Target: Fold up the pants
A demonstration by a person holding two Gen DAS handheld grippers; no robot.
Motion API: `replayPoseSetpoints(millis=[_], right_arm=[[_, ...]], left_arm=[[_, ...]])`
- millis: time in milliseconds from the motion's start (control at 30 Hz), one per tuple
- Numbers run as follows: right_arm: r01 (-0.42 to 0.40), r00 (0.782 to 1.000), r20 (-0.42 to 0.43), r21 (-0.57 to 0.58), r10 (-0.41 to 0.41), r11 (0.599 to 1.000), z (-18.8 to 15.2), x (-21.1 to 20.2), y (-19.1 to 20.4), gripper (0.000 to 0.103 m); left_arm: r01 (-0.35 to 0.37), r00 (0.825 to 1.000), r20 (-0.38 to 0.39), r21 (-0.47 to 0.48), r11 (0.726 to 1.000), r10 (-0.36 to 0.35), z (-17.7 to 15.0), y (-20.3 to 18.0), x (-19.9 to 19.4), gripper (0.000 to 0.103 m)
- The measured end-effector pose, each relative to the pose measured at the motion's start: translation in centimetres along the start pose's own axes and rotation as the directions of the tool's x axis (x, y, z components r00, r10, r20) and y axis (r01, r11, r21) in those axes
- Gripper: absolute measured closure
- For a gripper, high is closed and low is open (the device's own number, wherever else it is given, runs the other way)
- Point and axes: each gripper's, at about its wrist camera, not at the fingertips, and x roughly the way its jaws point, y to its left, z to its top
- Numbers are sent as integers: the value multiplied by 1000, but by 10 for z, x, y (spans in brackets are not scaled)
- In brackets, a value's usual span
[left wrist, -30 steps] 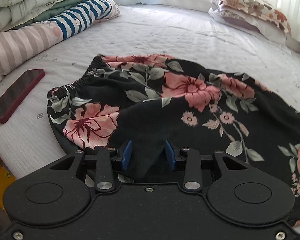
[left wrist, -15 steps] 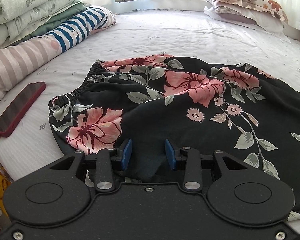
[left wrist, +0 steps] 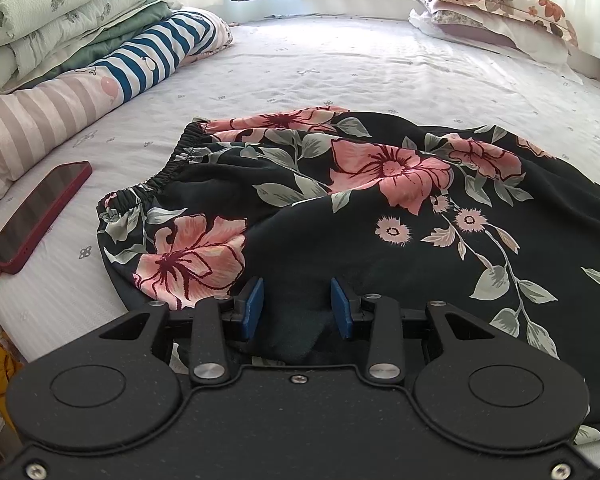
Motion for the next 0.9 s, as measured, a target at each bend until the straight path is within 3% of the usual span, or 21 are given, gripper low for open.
replayPoseSetpoints(millis=[133,200,300,367,600,900], right_arm=[[-33,999,-7,-74,33,997,-5,-5,8,54],[-32,999,-10,-132,31,991,-9,-3,18,45],[-34,999,-10,-166,33,985,-11,4,31,44],[12,1000,1,-174,-12,985,-8,15,35,39],[172,984,47,-57,-170,983,13,43,7,38],[349,929,109,49,-353,936,16,39,-55,34]], left_arm=[[-12,1000,5,5,1000,12,1,-1,2,66],[-17,1000,6,7,1000,17,1,-1,2,66],[-15,1000,6,7,1000,15,1,-1,2,66],[-14,1000,5,5,1000,14,1,-1,2,66],[-13,1000,7,7,1000,13,1,-2,2,65],[-14,1000,4,9,1000,14,1,1,4,64]])
